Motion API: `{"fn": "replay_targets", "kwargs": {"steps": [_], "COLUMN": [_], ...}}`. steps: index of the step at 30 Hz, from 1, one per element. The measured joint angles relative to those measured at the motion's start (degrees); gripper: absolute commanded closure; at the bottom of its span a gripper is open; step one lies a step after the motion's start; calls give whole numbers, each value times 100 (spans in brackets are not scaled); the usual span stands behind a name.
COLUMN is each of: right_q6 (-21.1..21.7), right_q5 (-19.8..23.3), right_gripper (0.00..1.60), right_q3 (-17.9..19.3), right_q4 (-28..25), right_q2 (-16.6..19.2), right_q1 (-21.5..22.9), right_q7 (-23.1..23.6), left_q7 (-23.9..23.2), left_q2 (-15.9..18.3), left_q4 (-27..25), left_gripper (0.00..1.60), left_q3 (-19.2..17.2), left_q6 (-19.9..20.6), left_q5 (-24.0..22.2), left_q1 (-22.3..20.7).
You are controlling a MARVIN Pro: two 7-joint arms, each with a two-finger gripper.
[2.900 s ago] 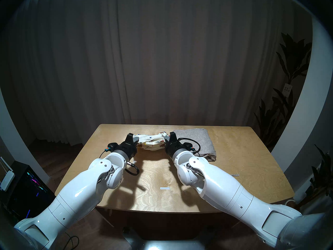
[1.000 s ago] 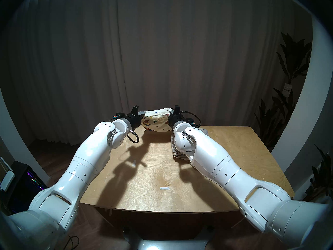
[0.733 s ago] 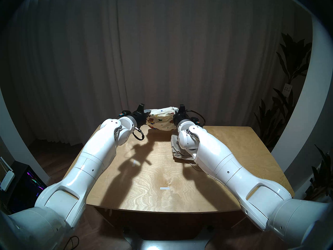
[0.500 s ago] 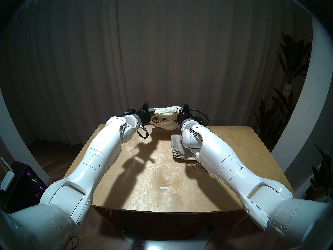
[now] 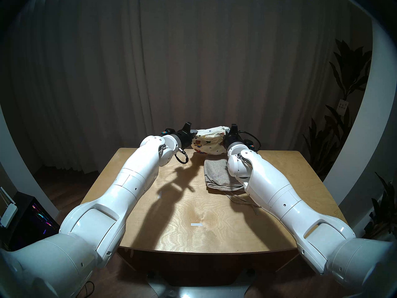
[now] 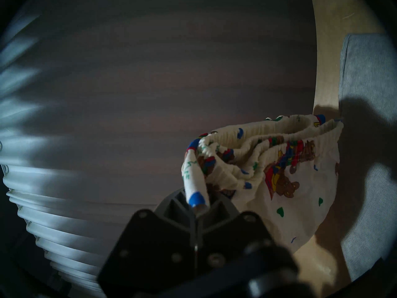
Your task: Fold pants twice and stack them
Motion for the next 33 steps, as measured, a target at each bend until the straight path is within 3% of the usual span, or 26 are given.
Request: {"fn": "replay_targets", "kwargs": {"steps": [13,19,27,33], "right_q6": [229,395,530,531], "right_q5": [96,184,271,347], "right_gripper": [160,160,160,160], "right_q3": [186,215,230,255], "right_q4": [-360,-559,-801,-979], "right_q2": [532,788,1046,1183], "right_q1": [-463,-719,-978,-1144], "right_q7": [37,33,-7,-99], "left_q7": [-754,-926,-897,-545], "left_q2": [-386,-465,-497,-481], "left_q4": [643,636,421,109], "left_gripper": [160,160,160,160], "left_q3": [322,351,316,240], "left_q6": [-115,-174,-235,-240], "left_q5": [307,337,265,100], "left_q1": [-177,-73,158,435]}}
